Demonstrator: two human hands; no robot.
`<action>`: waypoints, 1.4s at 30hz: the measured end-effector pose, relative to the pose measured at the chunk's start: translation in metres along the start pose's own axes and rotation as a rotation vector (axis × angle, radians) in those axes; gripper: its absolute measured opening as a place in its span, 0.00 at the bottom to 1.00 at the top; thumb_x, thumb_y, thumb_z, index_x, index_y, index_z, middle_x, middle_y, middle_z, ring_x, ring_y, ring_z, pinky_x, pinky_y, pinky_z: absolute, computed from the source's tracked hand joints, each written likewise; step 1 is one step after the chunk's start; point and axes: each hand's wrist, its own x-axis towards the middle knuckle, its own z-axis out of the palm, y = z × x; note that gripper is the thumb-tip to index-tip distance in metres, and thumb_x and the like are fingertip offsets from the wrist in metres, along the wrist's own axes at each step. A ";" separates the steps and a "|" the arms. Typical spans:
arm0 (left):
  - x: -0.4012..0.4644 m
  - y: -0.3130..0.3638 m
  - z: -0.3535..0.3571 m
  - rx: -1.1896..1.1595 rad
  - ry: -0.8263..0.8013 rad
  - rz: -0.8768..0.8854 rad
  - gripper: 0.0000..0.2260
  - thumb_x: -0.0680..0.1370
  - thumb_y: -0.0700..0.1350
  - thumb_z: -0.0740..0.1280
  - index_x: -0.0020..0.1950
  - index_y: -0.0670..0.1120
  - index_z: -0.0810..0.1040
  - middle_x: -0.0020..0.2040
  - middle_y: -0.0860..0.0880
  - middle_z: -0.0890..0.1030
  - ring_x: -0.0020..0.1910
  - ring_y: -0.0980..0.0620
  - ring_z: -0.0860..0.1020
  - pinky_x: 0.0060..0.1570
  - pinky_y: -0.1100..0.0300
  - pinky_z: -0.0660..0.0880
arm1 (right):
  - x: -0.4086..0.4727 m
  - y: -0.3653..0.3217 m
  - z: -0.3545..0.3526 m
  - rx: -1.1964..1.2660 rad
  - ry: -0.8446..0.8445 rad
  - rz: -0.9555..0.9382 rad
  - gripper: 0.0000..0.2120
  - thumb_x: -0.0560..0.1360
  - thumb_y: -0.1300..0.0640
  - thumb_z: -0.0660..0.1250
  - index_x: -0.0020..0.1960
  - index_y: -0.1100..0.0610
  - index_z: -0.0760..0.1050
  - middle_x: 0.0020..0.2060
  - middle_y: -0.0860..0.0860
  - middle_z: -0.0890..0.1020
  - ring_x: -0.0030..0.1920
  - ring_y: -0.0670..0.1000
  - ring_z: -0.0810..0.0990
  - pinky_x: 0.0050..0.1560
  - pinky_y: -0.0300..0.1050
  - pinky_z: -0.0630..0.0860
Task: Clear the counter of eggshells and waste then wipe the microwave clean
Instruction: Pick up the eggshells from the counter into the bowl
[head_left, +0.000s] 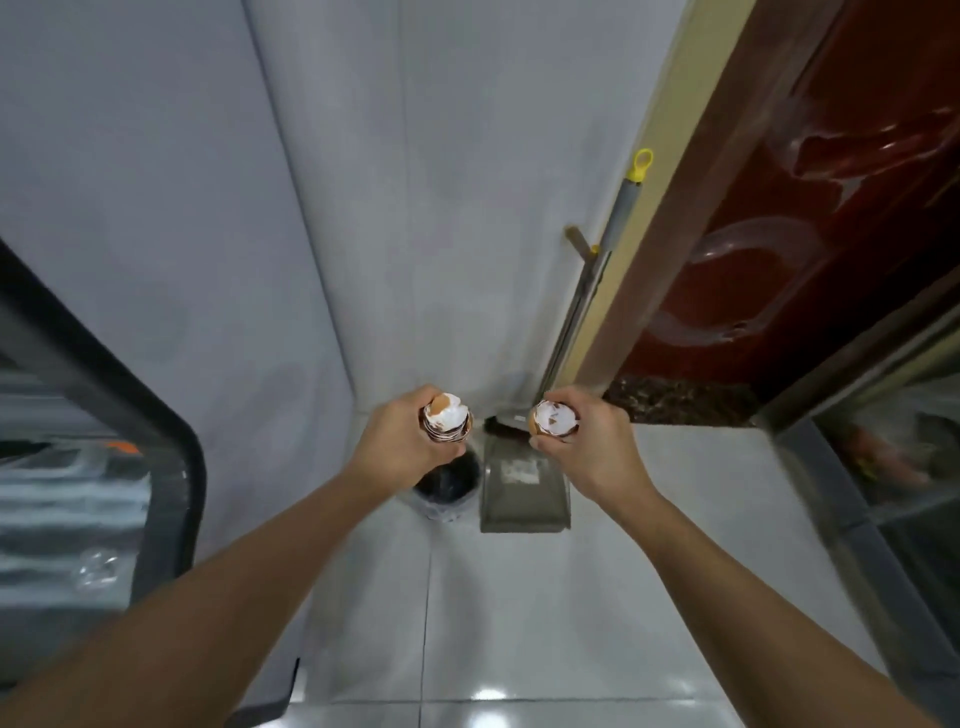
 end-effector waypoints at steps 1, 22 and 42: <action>0.003 -0.003 0.002 0.004 0.019 -0.026 0.16 0.63 0.42 0.78 0.47 0.49 0.78 0.41 0.52 0.83 0.44 0.51 0.80 0.47 0.58 0.75 | 0.009 0.004 0.003 0.010 -0.024 -0.006 0.16 0.65 0.57 0.77 0.51 0.53 0.78 0.43 0.47 0.81 0.43 0.46 0.76 0.43 0.35 0.70; 0.149 -0.153 0.034 -0.017 0.185 -0.278 0.17 0.62 0.43 0.77 0.47 0.54 0.78 0.36 0.61 0.79 0.36 0.66 0.77 0.37 0.76 0.71 | 0.180 0.054 0.183 0.060 -0.266 -0.114 0.19 0.63 0.64 0.77 0.52 0.60 0.78 0.46 0.54 0.81 0.43 0.48 0.75 0.44 0.29 0.65; 0.256 -0.385 0.254 -0.018 0.106 -0.474 0.18 0.66 0.43 0.76 0.53 0.52 0.76 0.47 0.55 0.82 0.46 0.57 0.80 0.48 0.61 0.79 | 0.233 0.278 0.437 0.013 -0.431 -0.039 0.19 0.66 0.65 0.75 0.55 0.60 0.76 0.50 0.55 0.80 0.51 0.53 0.78 0.48 0.32 0.68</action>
